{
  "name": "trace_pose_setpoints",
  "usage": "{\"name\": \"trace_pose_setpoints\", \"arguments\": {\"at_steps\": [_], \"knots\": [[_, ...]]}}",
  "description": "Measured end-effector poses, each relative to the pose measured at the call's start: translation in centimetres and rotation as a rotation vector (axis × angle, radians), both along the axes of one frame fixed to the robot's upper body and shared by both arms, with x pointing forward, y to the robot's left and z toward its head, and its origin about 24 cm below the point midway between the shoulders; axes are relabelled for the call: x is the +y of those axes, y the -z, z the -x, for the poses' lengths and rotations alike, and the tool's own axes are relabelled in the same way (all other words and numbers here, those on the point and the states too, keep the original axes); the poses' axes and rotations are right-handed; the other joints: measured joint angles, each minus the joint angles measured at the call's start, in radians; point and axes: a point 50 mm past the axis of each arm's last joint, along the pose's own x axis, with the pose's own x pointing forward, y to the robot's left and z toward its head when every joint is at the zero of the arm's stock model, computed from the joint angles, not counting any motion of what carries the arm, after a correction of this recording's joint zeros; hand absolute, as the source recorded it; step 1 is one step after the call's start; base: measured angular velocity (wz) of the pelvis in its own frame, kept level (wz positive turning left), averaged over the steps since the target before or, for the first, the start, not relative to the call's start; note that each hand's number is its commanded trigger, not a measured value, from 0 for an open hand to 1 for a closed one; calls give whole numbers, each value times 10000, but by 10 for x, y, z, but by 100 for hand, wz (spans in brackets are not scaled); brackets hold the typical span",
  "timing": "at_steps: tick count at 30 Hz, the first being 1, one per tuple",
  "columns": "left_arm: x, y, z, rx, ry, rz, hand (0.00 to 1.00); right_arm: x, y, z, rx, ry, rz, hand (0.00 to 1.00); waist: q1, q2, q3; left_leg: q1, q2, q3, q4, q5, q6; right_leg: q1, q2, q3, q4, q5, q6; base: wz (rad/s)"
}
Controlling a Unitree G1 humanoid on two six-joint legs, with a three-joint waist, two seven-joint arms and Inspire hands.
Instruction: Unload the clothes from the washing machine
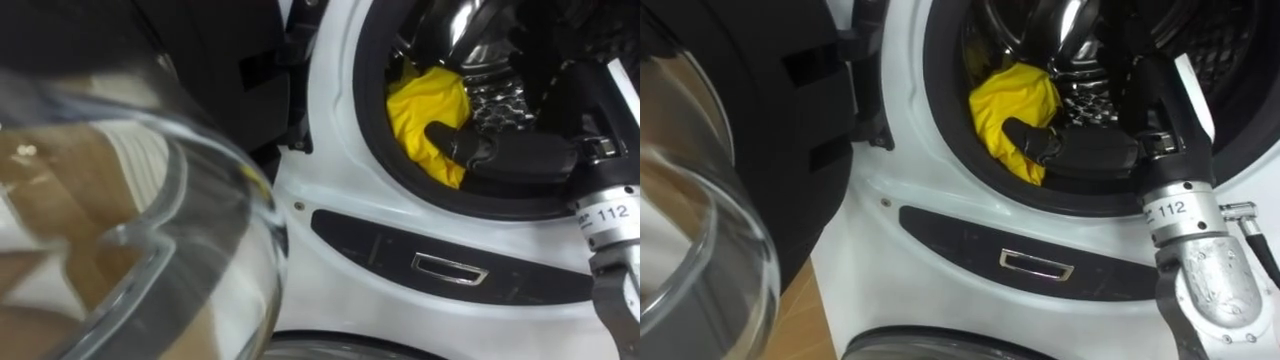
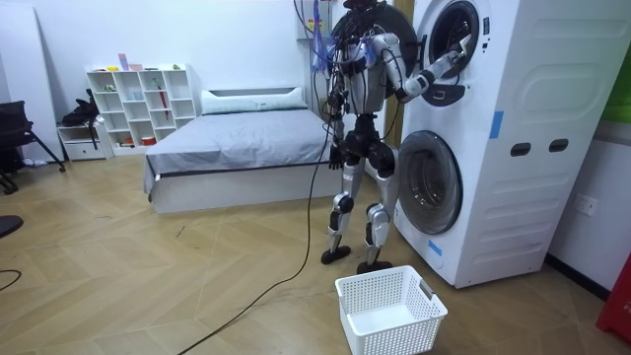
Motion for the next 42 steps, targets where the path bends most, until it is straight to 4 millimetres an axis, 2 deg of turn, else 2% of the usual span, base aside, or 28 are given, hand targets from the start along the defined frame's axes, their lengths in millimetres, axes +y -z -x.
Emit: {"name": "trace_pose_setpoints", "arguments": {"at_steps": [5,8,10,15,22,28,29,30,37,42], "knots": [[1,0,-3,-59,23,-55,0,0,1,-2,151,-291,376,0,44,-99,71,-2,-12,16,-29,-4,-4,9,4,15,1,-8,13,-1],[3,-2,-5,-107,29,-117,0,2,1,-9,392,-696,772,0,67,-187,83,-1,-16,94,3,-30,-32,9,8,57,-6,-46,69,-8],[3,-2,-5,-89,37,-64,0,3,3,-12,518,-880,1014,0,83,-224,75,27,-18,93,11,-29,-33,38,6,57,-5,-61,49,-2],[5,-2,-10,-136,76,-36,0,-1,8,-23,1241,-1497,1064,0,217,-543,82,47,-47,111,80,-35,-48,73,-49,67,-11,-104,6,-1],[10,-3,-4,199,107,-77,0,-7,11,-36,1864,-1680,1516,0,357,-660,83,60,-115,95,101,-40,-55,93,-2,60,-7,-102,7,-1],[16,-4,-1,451,69,-21,0,-8,13,-36,2075,-1914,1916,0,419,-702,67,60,-116,95,119,-40,-55,92,-2,62,0,-103,6,0],[16,-4,-1,444,68,11,0,-9,14,-36,2122,-1975,1956,52,432,-715,58,60,-115,96,124,-40,-55,92,-2,63,2,-103,5,0],[16,-4,-2,438,72,17,0,-9,14,-36,2159,-2022,2014,100,433,-732,46,57,-114,80,132,-40,-55,92,-4,68,6,-104,4,0],[20,-6,-7,337,168,-39,0,-16,20,-38,2672,-2172,2368,100,527,-943,54,59,-117,37,183,-40,-55,125,-75,38,11,-103,0,0],[23,-7,-9,317,223,9,0,-19,20,-40,2672,-1725,2545,100,535,-959,59,72,-127,70,170,-41,-54,131,-69,40,5,-97,7,0]]}}
